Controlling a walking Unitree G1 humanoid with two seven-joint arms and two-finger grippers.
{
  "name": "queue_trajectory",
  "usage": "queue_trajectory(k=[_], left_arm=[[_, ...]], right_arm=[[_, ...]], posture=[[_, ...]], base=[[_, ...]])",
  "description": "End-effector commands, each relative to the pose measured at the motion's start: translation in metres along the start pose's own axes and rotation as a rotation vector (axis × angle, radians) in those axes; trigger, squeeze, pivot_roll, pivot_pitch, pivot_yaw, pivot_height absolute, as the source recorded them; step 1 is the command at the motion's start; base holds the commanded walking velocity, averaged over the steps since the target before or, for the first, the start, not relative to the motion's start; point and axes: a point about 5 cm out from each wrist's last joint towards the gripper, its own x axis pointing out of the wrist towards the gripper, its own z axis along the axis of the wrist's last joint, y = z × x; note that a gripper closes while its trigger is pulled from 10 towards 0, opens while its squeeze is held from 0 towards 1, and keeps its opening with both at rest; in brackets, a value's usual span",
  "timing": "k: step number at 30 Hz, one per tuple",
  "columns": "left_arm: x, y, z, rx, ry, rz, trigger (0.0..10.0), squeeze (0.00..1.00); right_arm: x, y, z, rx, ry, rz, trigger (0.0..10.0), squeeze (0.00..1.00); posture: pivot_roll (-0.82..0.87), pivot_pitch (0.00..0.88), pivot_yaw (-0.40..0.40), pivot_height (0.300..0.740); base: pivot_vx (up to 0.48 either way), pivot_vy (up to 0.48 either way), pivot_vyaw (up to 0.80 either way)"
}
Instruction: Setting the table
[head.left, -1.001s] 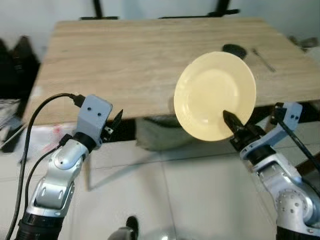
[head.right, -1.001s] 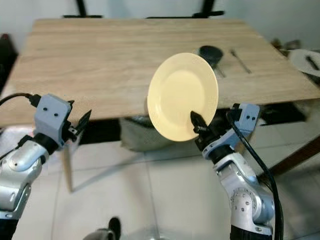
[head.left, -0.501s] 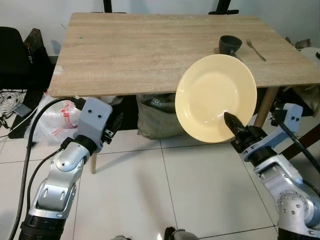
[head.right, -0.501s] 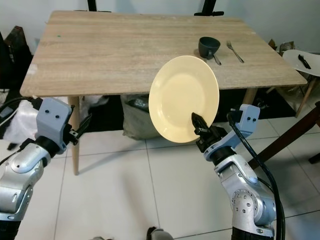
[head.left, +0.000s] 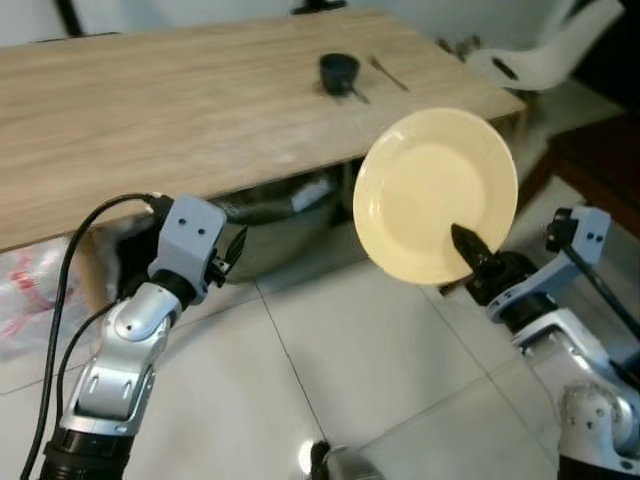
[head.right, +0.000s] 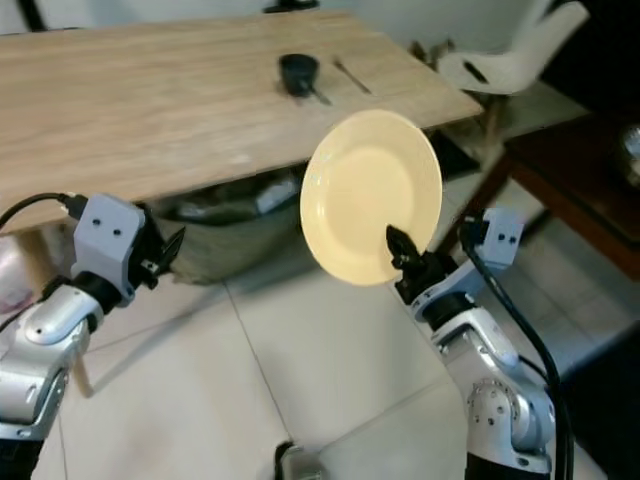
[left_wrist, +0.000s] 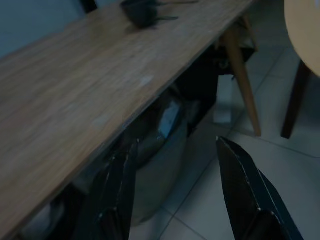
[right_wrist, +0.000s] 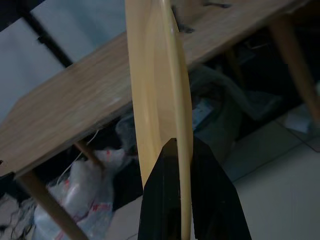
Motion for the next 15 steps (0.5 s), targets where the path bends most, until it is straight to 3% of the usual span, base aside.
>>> queue_trajectory(k=[1,15], left_arm=[[-0.0007,-0.0023,-0.0027,0.007,0.017,-0.007,10.0,0.0],[-0.0005,-0.0046,-0.0017,-0.003,0.006,-0.01,10.0,0.0]], right_arm=[[-0.0023,-0.0023,0.0023,0.001,-0.008,-0.008,10.0,0.0],[-0.0019,-0.0026,0.004,0.005,-0.015,-0.014,10.0,0.0]], posture=[[-0.1,0.054,0.03,0.74],[-0.1,0.057,0.03,0.74]], base=[[0.0,0.0,-0.8],[0.0,0.0,-0.8]])
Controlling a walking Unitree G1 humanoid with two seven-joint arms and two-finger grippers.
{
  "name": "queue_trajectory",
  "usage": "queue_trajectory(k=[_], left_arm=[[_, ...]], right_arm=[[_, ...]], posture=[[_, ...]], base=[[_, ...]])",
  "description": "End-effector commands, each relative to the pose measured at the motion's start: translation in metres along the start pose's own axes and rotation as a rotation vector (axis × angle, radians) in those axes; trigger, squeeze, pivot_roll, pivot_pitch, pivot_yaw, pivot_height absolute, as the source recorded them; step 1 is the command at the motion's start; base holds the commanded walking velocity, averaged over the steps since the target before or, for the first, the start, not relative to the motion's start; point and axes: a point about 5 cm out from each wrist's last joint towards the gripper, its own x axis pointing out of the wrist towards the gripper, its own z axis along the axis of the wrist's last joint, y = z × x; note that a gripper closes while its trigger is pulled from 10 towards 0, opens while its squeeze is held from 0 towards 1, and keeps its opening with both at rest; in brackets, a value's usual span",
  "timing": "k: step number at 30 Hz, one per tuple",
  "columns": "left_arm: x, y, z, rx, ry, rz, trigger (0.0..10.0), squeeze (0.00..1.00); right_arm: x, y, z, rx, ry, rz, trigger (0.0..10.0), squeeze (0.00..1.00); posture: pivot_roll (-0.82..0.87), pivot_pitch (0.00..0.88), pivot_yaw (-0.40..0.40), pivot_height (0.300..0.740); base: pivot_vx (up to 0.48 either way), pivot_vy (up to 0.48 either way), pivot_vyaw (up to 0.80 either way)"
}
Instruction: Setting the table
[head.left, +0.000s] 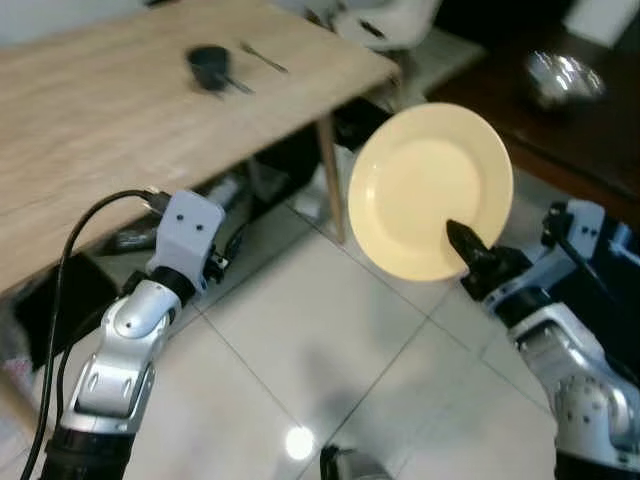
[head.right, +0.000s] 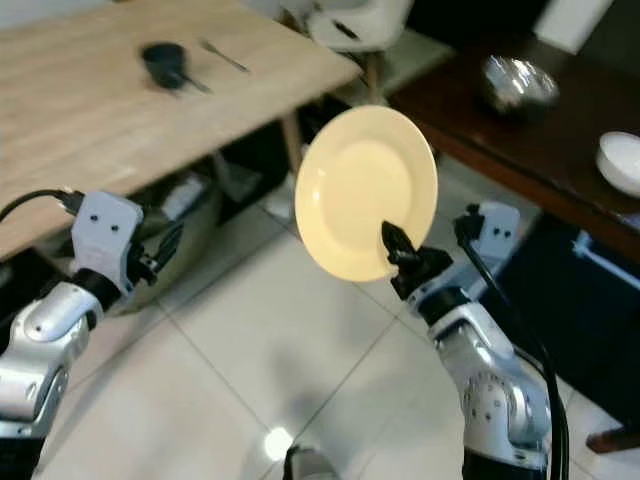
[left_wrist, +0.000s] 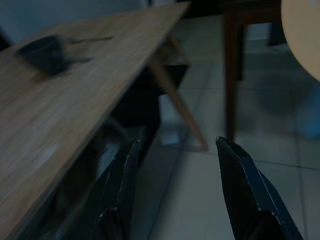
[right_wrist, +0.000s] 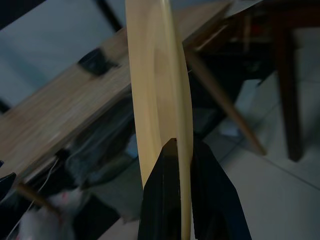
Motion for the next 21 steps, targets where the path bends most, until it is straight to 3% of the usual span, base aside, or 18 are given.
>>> queue_trajectory(k=[1,21], left_arm=[[-0.0013,-0.0028,-0.0026,0.003,0.011,-0.007,10.0,0.0],[-0.0001,-0.0027,0.0002,-0.027,-0.008,-0.011,10.0,0.0]], right_arm=[[-0.0026,-0.0029,0.0028,0.002,-0.011,-0.013,10.0,0.0],[-0.003,-0.0044,0.0037,0.016,-0.017,-0.019,10.0,0.0]], posture=[[-0.1,0.057,0.03,0.74],[-0.11,0.056,0.032,0.74]], base=[[0.0,0.0,-0.8],[0.0,0.0,-0.8]])
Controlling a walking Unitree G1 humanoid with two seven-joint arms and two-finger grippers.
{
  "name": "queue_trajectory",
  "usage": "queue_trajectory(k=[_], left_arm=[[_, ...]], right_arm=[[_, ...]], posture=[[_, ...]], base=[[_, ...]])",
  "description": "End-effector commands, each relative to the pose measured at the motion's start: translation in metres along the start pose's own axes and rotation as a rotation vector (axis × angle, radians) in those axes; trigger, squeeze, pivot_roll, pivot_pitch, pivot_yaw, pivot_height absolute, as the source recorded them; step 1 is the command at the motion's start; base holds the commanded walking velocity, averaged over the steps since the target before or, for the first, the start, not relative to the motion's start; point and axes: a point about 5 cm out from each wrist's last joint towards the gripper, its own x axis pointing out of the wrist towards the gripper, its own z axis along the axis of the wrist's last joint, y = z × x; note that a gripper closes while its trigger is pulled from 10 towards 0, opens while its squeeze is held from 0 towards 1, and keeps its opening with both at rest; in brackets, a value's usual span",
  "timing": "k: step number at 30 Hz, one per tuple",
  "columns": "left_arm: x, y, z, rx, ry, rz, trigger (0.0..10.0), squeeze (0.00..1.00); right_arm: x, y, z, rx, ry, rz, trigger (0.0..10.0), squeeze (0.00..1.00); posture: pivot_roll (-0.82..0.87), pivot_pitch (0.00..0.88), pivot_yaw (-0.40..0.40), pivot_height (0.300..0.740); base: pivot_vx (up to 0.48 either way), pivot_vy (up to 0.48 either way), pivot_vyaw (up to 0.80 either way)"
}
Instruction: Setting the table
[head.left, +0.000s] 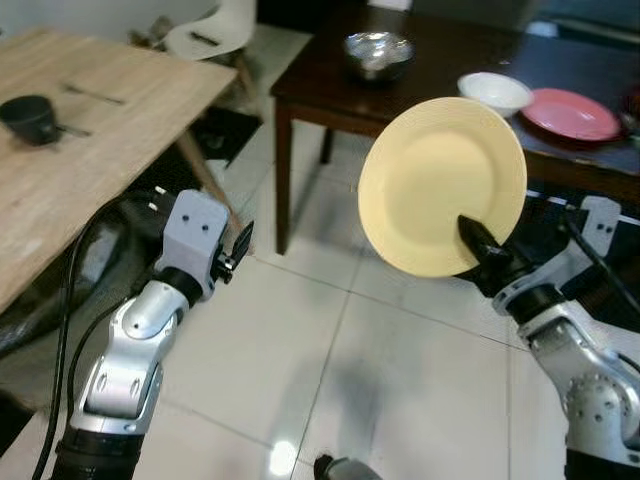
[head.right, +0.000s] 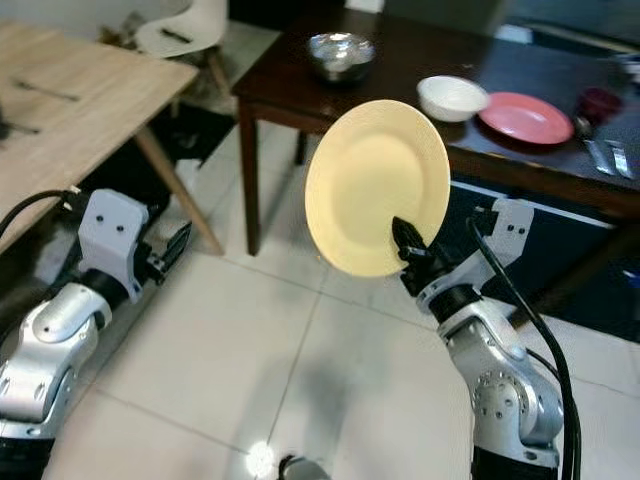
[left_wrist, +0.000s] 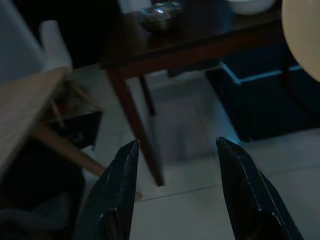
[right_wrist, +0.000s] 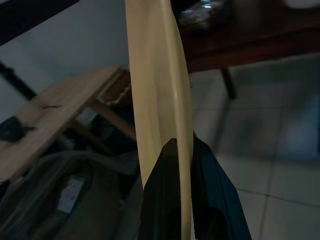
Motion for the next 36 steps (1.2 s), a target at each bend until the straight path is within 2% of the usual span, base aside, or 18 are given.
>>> queue_trajectory(k=[1,6,8,9,14,16,19,36], left_arm=[[-0.001,-0.001,-0.003,-0.017,0.008,-0.004,10.0,0.0],[0.001,-0.001,-0.001,-0.011,-0.009,-0.009,10.0,0.0],[0.002,-0.001,0.0,-0.008,-0.021,-0.01,10.0,0.04],[0.003,-0.001,0.0,-0.002,-0.026,-0.003,10.0,0.14],[0.006,0.0,0.001,0.009,-0.031,0.014,10.0,0.11],[0.007,0.0,0.002,0.011,-0.036,0.012,10.0,0.04],[0.007,-0.001,0.003,0.01,-0.04,0.011,10.0,0.02],[0.01,-0.003,0.004,0.007,-0.059,0.005,10.0,0.04]], right_arm=[[-0.002,-0.001,0.0,0.008,0.002,-0.003,10.0,0.0],[-0.002,-0.002,0.0,0.006,0.0,-0.007,10.0,0.0],[-0.002,-0.002,0.0,0.006,-0.001,-0.008,10.0,0.0],[-0.002,-0.001,0.0,0.002,-0.003,-0.008,10.0,0.0],[-0.001,-0.001,0.001,0.0,-0.008,-0.006,10.0,0.0],[-0.001,-0.001,0.001,0.0,-0.008,-0.006,10.0,0.0],[-0.001,-0.001,0.001,-0.001,-0.009,-0.005,10.0,0.0],[-0.001,-0.001,0.002,-0.004,-0.007,-0.002,10.0,0.0]], posture=[[-0.11,0.057,0.031,0.74],[-0.11,0.056,0.033,0.74],[-0.11,0.055,0.033,0.74],[-0.11,0.055,0.033,0.74],[-0.11,0.051,0.035,0.74],[-0.11,0.051,0.035,0.74],[-0.11,0.051,0.035,0.74],[-0.12,0.044,0.032,0.74]], base=[[0.0,0.0,-0.8],[0.0,0.0,-0.8],[0.0,0.0,-0.8],[0.48,0.0,0.0],[0.48,0.0,0.0],[0.48,0.0,0.0],[0.48,0.0,0.0],[0.48,0.0,0.0]])
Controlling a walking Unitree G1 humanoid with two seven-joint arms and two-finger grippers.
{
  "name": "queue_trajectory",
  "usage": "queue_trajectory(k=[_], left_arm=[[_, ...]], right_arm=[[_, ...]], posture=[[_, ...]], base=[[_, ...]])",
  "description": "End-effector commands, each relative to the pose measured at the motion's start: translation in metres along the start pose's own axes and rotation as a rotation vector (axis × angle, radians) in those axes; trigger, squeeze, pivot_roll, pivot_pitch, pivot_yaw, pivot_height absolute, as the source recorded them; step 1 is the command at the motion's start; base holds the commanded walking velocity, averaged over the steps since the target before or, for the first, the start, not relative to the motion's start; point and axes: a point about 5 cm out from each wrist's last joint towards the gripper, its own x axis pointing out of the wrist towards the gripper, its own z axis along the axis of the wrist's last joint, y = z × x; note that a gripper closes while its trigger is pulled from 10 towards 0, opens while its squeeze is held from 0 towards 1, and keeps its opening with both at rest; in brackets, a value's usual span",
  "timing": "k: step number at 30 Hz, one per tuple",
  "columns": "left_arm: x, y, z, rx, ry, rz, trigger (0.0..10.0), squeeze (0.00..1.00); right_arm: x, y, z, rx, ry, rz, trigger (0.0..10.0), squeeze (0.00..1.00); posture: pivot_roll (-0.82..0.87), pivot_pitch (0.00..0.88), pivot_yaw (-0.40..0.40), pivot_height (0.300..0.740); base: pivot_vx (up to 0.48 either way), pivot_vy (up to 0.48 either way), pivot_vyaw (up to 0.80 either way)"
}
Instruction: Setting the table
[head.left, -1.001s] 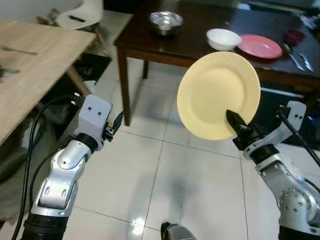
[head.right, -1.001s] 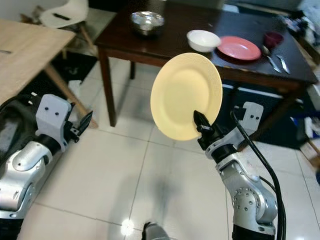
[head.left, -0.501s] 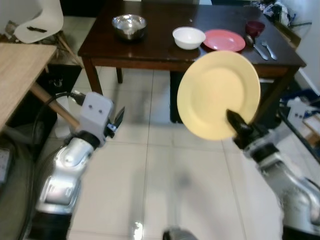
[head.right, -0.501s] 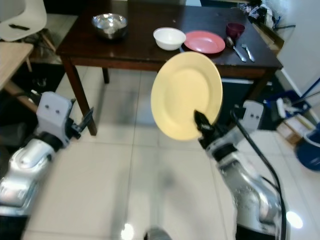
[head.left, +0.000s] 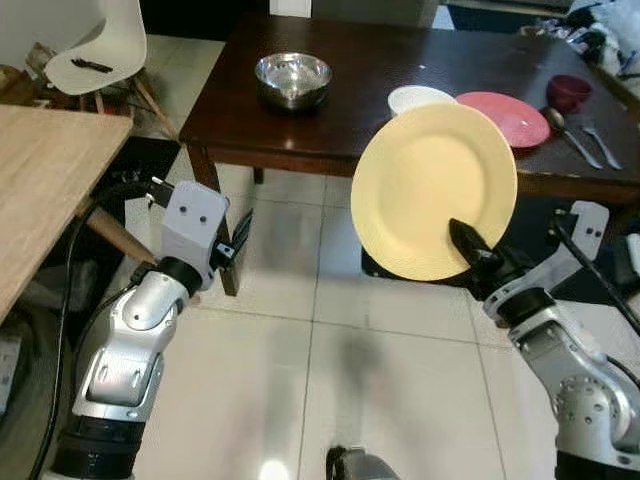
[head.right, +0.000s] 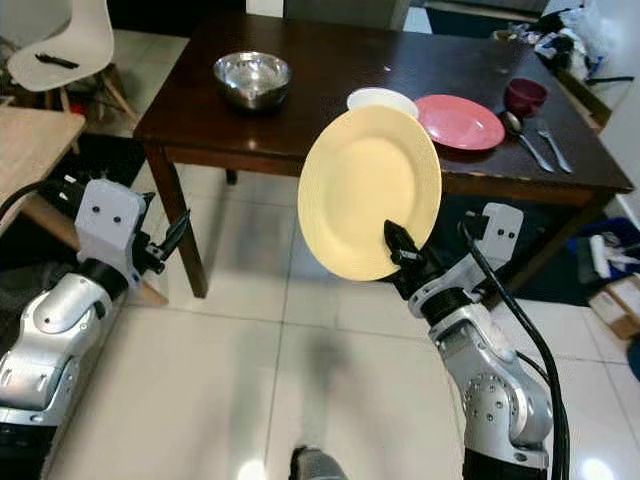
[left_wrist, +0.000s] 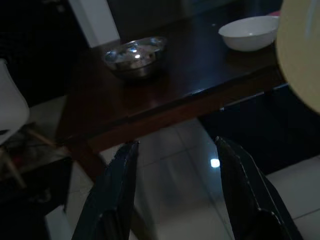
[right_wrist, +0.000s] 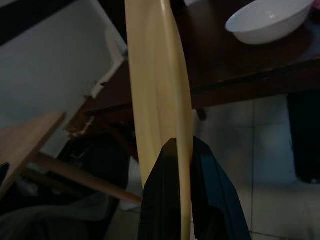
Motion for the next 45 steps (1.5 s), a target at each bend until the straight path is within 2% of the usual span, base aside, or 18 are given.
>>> queue_trajectory(k=[1,19,30,45], left_arm=[[-0.001,-0.001,-0.003,0.011,0.011,-0.008,10.0,0.04],[0.008,-0.01,0.002,0.004,-0.019,-0.056,10.0,0.05],[0.01,-0.013,0.003,0.003,-0.024,-0.073,10.0,0.05],[0.009,-0.014,0.002,-0.005,-0.021,-0.084,10.0,0.04]], right_arm=[[-0.002,-0.002,0.005,-0.007,-0.02,-0.006,10.0,0.0],[-0.003,-0.002,0.006,-0.001,-0.028,-0.014,10.0,0.0],[-0.004,-0.003,0.005,0.002,-0.028,-0.024,10.0,0.0],[-0.003,-0.001,0.005,-0.002,-0.026,-0.018,10.0,0.0]], posture=[[-0.12,0.044,0.032,0.74],[-0.12,0.048,0.04,0.74],[-0.13,0.051,0.045,0.74],[-0.13,0.054,0.042,0.74]], base=[[0.48,0.0,0.0],[0.48,0.0,0.0],[0.48,0.0,-0.7],[0.478,0.0,0.0]])
